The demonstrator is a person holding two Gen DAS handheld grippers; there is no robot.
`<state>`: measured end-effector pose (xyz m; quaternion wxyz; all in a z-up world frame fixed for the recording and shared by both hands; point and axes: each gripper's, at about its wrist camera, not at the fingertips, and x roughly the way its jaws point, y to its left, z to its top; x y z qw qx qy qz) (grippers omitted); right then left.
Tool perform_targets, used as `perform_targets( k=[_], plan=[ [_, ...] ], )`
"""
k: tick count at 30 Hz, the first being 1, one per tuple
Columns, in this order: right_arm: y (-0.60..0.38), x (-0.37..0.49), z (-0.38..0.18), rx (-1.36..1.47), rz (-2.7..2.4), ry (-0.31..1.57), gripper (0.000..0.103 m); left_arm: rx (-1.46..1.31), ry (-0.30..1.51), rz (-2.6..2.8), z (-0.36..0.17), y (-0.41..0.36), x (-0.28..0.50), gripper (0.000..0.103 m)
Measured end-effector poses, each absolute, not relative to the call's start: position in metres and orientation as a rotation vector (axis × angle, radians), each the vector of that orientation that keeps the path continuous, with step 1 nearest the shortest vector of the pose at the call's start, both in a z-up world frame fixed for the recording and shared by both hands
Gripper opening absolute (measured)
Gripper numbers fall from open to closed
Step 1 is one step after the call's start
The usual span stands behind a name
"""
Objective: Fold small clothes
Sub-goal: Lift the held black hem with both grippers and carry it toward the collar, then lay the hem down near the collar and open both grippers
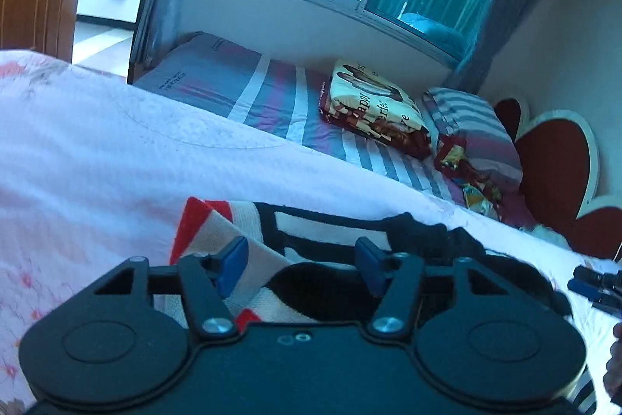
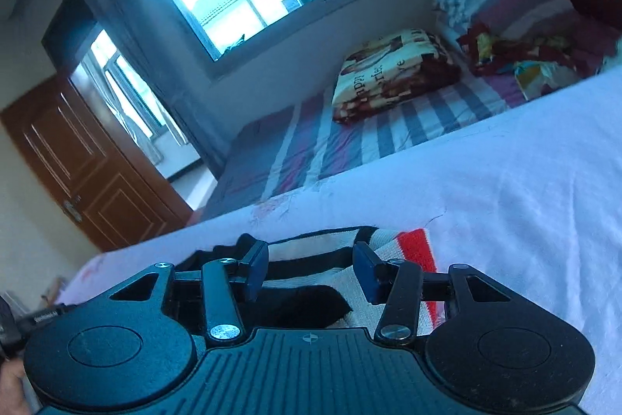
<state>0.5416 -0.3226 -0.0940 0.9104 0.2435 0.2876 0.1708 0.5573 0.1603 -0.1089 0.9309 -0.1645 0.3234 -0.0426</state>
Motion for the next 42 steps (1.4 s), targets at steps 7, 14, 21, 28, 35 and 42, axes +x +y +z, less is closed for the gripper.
perform_targets(
  k=[7,14,21,28,35,42],
  plan=[
    [-0.305,0.546,-0.108,0.387,0.39,0.637,0.049,-0.241,0.67,-0.111,-0.109,0.163,0.558,0.057],
    [-0.268,0.57,-0.122,0.191,0.367,0.703,0.049,-0.084,0.771,-0.158,-0.116,0.143,0.585,0.042],
    [-0.22,0.582,-0.148,-0.115,0.321,0.673,0.01,0.017,0.768,-0.131,-0.128,0.124,0.592,0.012],
    [-0.232,0.57,-0.138,-0.056,0.226,0.486,0.003,-0.036,0.577,-0.064,-0.113,0.13,0.569,0.004],
    [-0.221,0.6,-0.172,-0.091,0.192,0.651,0.004,-0.038,0.693,-0.015,-0.133,0.13,0.601,0.004],
    [-0.218,0.599,-0.176,-0.101,0.178,0.641,0.008,0.05,0.698,0.003,-0.133,0.119,0.604,0.013]
  ],
)
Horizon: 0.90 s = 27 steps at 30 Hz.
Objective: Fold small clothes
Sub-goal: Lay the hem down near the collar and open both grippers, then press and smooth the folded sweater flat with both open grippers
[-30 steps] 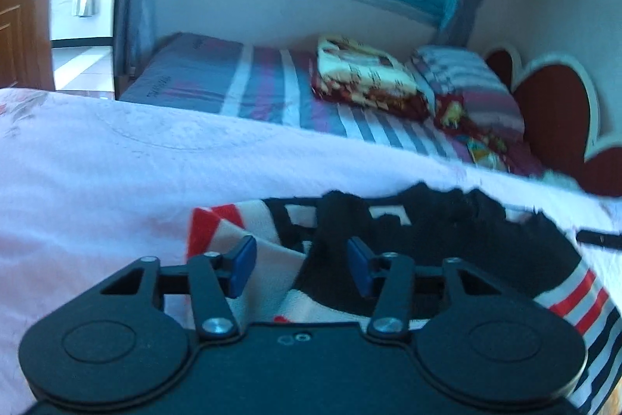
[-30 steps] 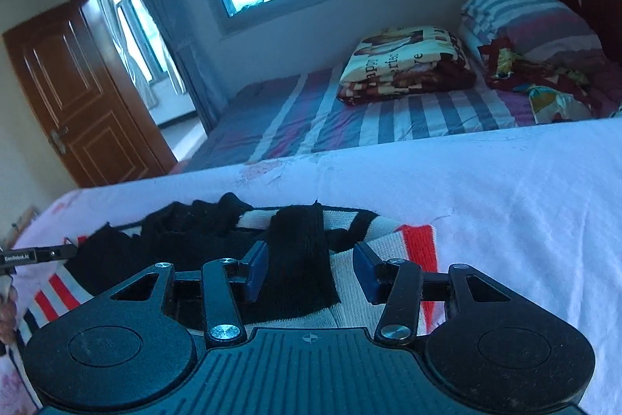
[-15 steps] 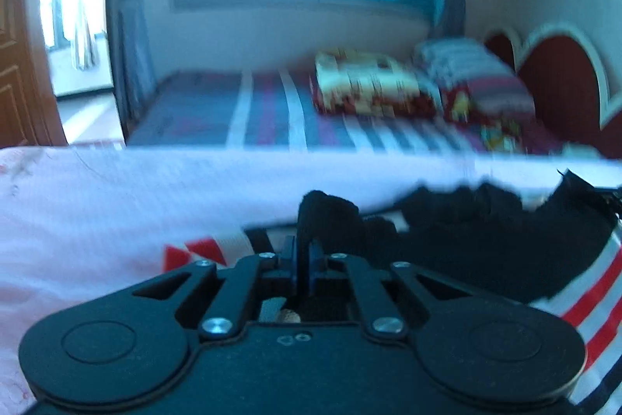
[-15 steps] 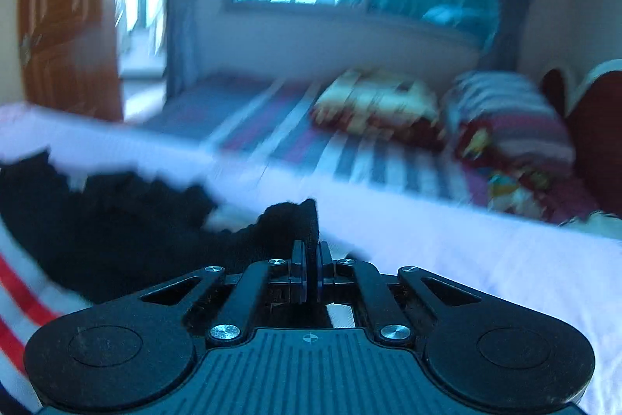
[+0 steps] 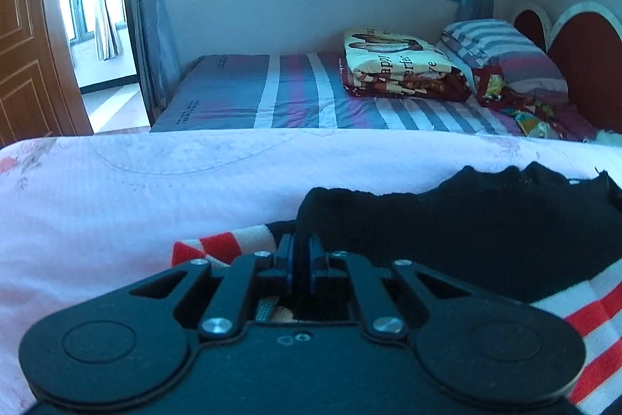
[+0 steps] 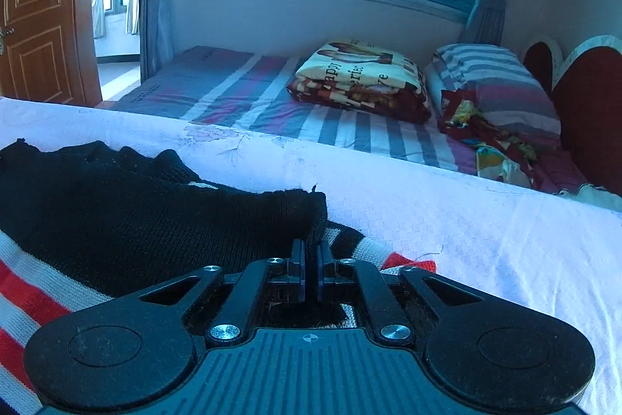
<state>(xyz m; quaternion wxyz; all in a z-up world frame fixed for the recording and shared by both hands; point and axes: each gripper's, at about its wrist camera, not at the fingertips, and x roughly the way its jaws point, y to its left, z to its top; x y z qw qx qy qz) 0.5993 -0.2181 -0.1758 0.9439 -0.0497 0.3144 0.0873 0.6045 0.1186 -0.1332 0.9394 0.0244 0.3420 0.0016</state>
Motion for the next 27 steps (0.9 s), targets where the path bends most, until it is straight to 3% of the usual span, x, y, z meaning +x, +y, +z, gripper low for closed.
perform_targets(
  k=[3,4,5,6,8,14,20,27],
  plan=[
    [-0.214,0.594,-0.175,-0.122,0.167,0.636,0.013,0.07,0.699,0.016,-0.134,0.113,0.603,0.036],
    [-0.213,0.593,-0.175,-0.13,0.158,0.635,0.02,0.078,0.7,0.02,-0.134,0.113,0.602,0.044],
    [-0.211,0.592,-0.173,-0.139,0.147,0.634,0.032,0.085,0.699,0.027,-0.134,0.112,0.602,0.059],
    [-0.212,0.59,-0.171,-0.142,0.145,0.625,0.038,0.088,0.697,0.024,-0.134,0.112,0.602,0.064],
    [-0.217,0.583,-0.164,-0.126,0.136,0.573,0.045,0.085,0.693,0.017,-0.131,0.113,0.601,0.065],
    [-0.207,0.56,-0.132,-0.046,0.276,0.475,0.045,0.019,0.503,-0.04,-0.093,0.098,0.569,0.072],
    [-0.144,0.577,-0.139,-0.027,0.41,0.577,0.045,0.102,0.563,-0.198,-0.108,0.027,0.582,0.072],
    [-0.14,0.58,-0.169,-0.138,0.401,0.657,0.045,0.076,0.72,-0.183,-0.141,0.053,0.594,0.073]
  ],
)
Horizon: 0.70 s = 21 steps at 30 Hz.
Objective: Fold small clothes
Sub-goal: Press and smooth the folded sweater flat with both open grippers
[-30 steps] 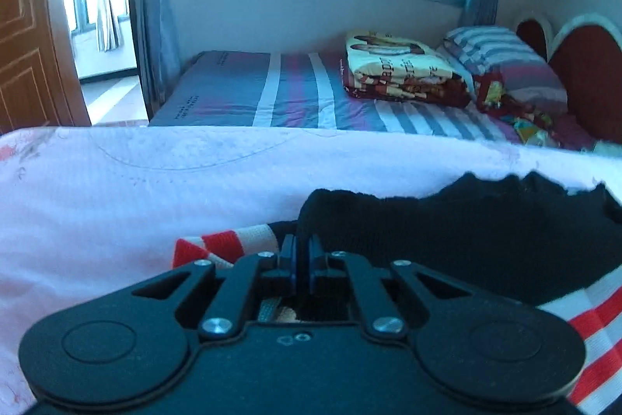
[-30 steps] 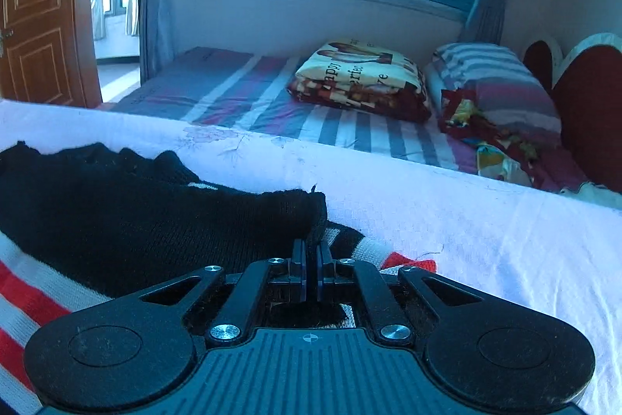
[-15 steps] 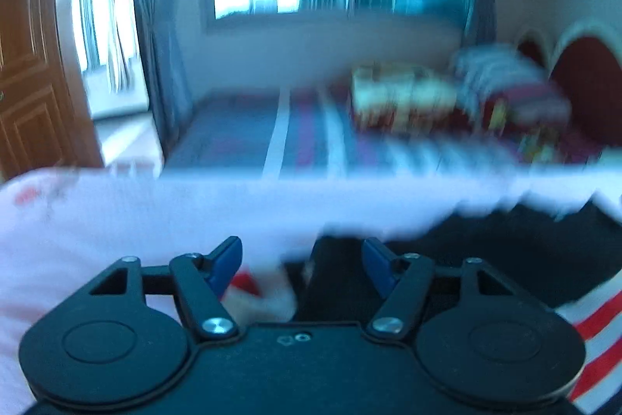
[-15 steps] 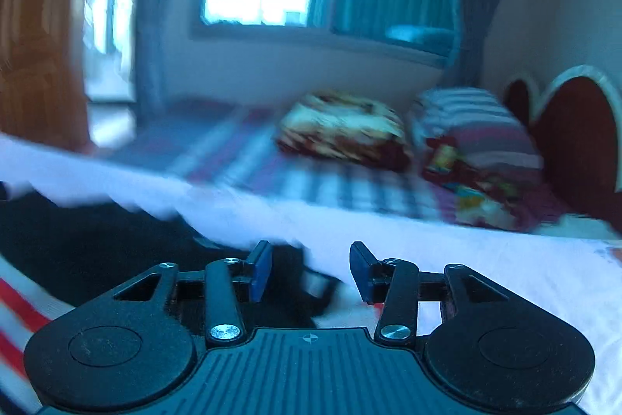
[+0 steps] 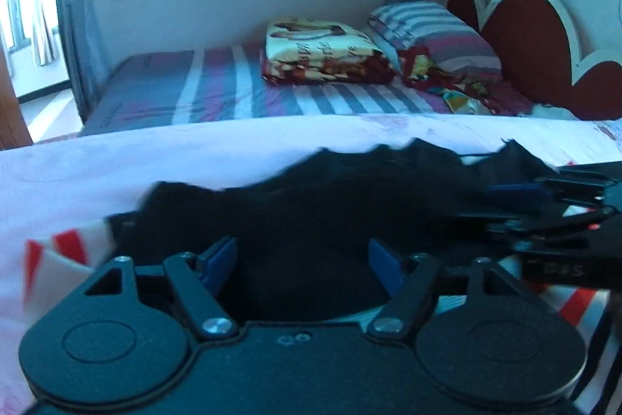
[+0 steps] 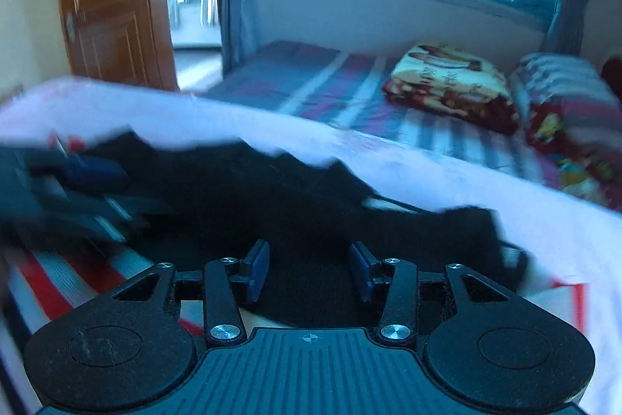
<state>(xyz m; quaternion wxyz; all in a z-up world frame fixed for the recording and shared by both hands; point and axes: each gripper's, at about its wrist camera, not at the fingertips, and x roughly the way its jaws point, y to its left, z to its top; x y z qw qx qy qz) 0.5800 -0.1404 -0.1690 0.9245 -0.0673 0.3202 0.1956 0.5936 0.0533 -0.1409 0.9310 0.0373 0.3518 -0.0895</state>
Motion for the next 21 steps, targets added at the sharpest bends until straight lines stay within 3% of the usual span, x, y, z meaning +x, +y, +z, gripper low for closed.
perform_targets(
  k=[2,7,11,14,21],
  plan=[
    [-0.169,0.577,-0.171,-0.142,0.274,0.656,0.045,0.146,0.709,-0.108,-0.143,0.076,0.588,0.074],
    [-0.225,0.577,-0.17,-0.005,0.183,0.702,0.046,0.018,0.719,-0.047,-0.142,0.118,0.584,0.075],
    [-0.208,0.566,-0.152,-0.052,0.188,0.651,0.046,0.061,0.684,-0.01,-0.13,0.102,0.574,0.07],
    [-0.19,0.54,-0.141,-0.053,0.303,0.61,0.046,0.063,0.596,-0.088,-0.11,0.078,0.547,0.072],
    [-0.125,0.518,-0.152,-0.137,0.435,0.668,0.046,0.129,0.67,-0.202,-0.128,0.017,0.529,0.072]
  ],
)
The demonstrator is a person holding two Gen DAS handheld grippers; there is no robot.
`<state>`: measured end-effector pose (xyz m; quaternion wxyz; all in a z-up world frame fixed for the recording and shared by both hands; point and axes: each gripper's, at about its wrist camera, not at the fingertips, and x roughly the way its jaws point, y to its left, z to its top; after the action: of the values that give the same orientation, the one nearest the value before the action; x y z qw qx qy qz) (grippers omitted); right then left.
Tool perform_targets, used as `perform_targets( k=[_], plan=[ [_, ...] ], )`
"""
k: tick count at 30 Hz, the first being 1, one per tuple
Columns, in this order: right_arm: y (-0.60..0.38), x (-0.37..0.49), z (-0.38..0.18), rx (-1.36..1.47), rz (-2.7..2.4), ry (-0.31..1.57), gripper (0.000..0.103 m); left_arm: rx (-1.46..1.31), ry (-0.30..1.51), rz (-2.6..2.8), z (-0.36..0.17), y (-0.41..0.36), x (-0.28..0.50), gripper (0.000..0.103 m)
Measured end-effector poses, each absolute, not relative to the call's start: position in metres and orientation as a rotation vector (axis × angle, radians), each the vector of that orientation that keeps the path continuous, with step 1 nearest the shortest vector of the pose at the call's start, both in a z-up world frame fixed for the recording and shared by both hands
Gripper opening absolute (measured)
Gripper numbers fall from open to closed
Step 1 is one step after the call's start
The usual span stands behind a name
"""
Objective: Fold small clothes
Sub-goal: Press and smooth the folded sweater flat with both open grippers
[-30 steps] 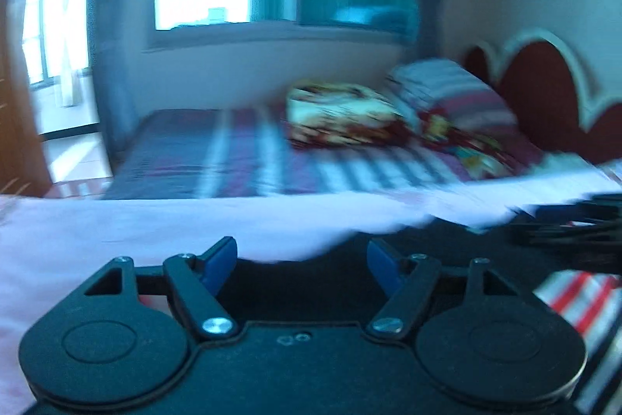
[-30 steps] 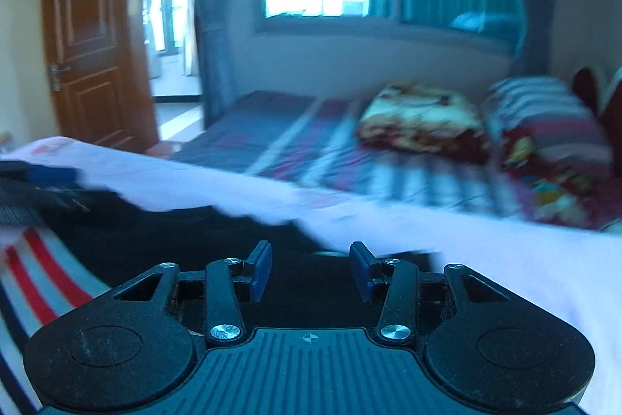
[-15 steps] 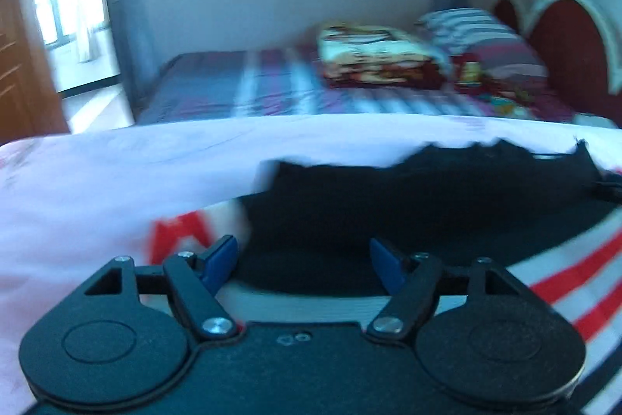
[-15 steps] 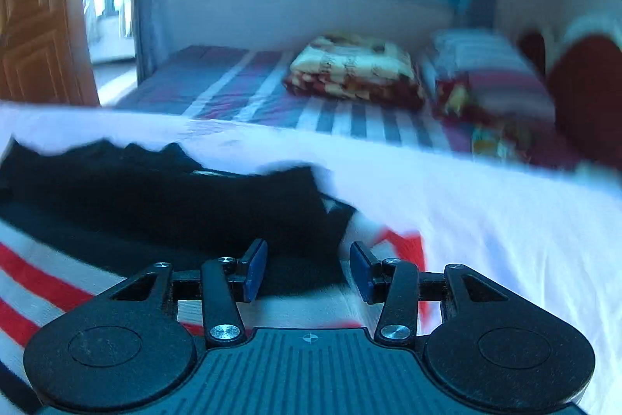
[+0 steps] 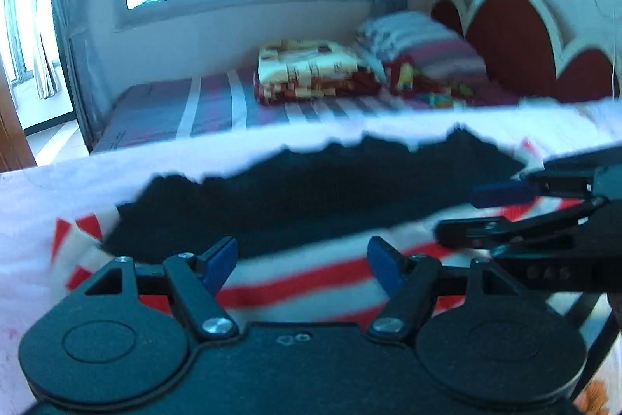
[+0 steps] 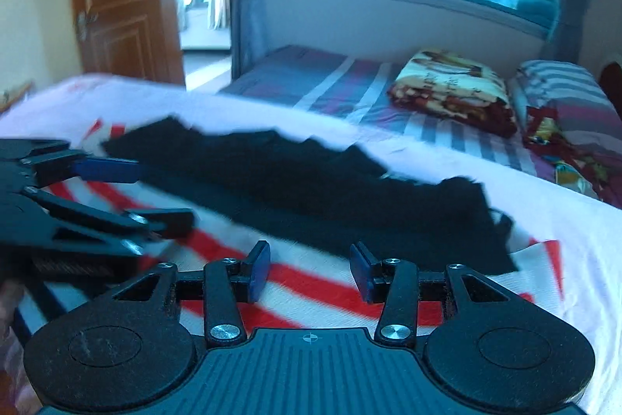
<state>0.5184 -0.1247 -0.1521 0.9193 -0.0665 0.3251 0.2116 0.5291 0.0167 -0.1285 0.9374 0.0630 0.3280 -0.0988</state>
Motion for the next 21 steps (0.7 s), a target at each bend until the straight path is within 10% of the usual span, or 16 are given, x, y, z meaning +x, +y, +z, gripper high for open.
perform_targets(
  k=[10,21],
  plan=[
    [-0.199,0.497,-0.169,-0.078,0.271,0.699,0.045,0.024,0.64,-0.108,-0.14,0.097,0.487,0.079],
    [-0.125,0.459,-0.152,-0.101,0.398,0.688,0.045,0.089,0.646,-0.205,-0.127,0.007,0.47,0.073]
  ],
)
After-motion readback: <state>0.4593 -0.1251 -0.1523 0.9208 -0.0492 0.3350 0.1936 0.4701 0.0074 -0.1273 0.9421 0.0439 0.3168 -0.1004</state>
